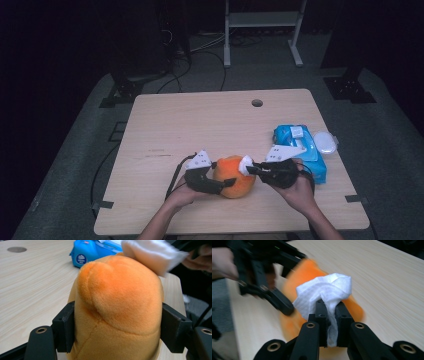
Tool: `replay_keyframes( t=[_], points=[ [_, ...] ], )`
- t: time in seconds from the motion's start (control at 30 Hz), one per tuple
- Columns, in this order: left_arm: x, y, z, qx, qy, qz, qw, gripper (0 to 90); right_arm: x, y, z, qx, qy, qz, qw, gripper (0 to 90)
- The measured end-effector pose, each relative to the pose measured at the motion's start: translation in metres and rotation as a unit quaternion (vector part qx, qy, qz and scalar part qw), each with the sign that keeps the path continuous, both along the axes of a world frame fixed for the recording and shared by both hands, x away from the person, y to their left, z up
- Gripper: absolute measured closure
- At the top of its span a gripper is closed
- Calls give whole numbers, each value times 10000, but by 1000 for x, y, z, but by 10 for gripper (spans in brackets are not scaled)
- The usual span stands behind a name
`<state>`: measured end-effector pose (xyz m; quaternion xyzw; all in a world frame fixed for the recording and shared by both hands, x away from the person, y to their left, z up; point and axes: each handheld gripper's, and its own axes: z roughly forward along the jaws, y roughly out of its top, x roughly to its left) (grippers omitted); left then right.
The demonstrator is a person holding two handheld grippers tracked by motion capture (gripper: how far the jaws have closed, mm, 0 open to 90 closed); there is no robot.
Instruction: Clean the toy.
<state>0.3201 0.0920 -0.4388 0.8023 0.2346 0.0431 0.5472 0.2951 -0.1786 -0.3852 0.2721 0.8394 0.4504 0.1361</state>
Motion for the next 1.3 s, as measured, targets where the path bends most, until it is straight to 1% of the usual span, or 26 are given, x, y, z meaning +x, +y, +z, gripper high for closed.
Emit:
replay_keyframes(
  t=[0.07, 0.1, 0.17, 0.2, 0.23, 0.3, 0.37, 0.43, 0.47, 0.5, 0.53, 0.63, 0.73, 0.8, 0.83, 0.87, 0.9, 0.93, 0.97, 1.03, 1.07, 1.1, 1.17, 1.2, 1.23, 1.3],
  points=[
    [1, 0, -1, -61, 65, 47, 9999, 265, 4, -9, -6, 87, 139, -153, 9997, 824],
    [1, -1, -1, -65, 51, 57, 9999, 264, 5, -11, -9, 133, 186, -167, 9996, 824],
    [0, -3, -1, -67, 50, 107, 9999, 259, 2, -9, -8, 143, 170, -108, 9997, 824],
    [-1, -5, -1, -93, 83, 185, 9998, 257, -2, -1, -5, 249, 195, 120, 9994, 824],
    [-1, -6, -1, -61, 64, 182, 9998, 255, -5, 6, -4, 188, 133, 218, 9995, 823],
    [-2, -7, 0, -28, 44, 178, 9998, 255, -8, 15, -2, 102, 40, 357, 9993, 823],
    [-3, -6, 0, -27, 46, 163, 9999, 255, -9, 16, -2, 78, 1, 369, 9993, 823],
    [-5, -6, 0, -20, 2, 109, 9999, 255, -6, 11, -2, 129, 29, 286, 9995, 822],
    [-6, -7, -1, 9, -59, 34, 10000, 251, -1, 3, -4, 192, 59, 130, 9997, 822],
    [-6, -7, -1, 9, -59, 34, 10000, 246, -1, 3, -4, 192, 59, 130, 9997, 822],
    [-7, -7, -1, 20, -86, -21, 10000, 236, 4, -6, -7, 225, 123, -32, 9997, 822],
    [-7, -7, -1, 24, -120, -68, 9999, 233, 7, -12, -9, 280, 205, -125, 9993, 824],
    [-7, -11, -1, 58, -144, 35, 9999, 235, 3, -7, -8, 251, 156, -101, 9995, 824],
    [-9, -13, 0, 78, -147, 62, 9998, 235, -3, 2, -5, 264, 110, 77, 9996, 824],
    [-10, -14, 0, 103, -161, 57, 9998, 236, -9, 13, -3, 278, 49, 295, 9992, 824],
    [-11, -15, 0, 142, -203, 19, 9997, 236, -9, 13, -3, 278, 49, 295, 9992, 824],
    [-13, -16, 0, 162, -260, -15, 9995, 237, -14, 21, 1, 205, -72, 432, 9988, 824],
    [-14, -17, 0, 196, -296, -38, 9994, 237, -14, 21, 1, 205, -72, 432, 9988, 824],
    [-15, -18, 0, 217, -333, -49, 9992, 241, -14, 22, 4, 156, -179, 398, 9989, 824],
    [-17, -18, 0, 230, -374, -99, 9990, 240, -10, 16, 5, 140, -222, 259, 9993, 824],
    [-17, -17, -1, 235, -401, -133, 9988, 239, -8, 12, 4, 102, -236, 150, 9996, 823],
    [-17, -17, -1, 235, -401, -133, 9988, 235, -8, 12, 4, 102, -236, 150, 9996, 823],
    [-18, -16, -1, 214, -389, -159, 9989, 231, -2, 1, 0, 48, -187, -53, 9998, 824],
    [-18, -17, -1, 209, -388, -170, 9989, 230, -1, -2, -2, 15, -166, -85, 9998, 824],
    [-18, -17, -1, 241, -407, -190, 9987, 230, -1, -5, -4, 54, -82, -75, 9999, 824],
    [-20, -20, 0, 283, -450, -166, 9984, 231, -6, -3, -4, 21, -117, -18, 9999, 824]
  ],
)
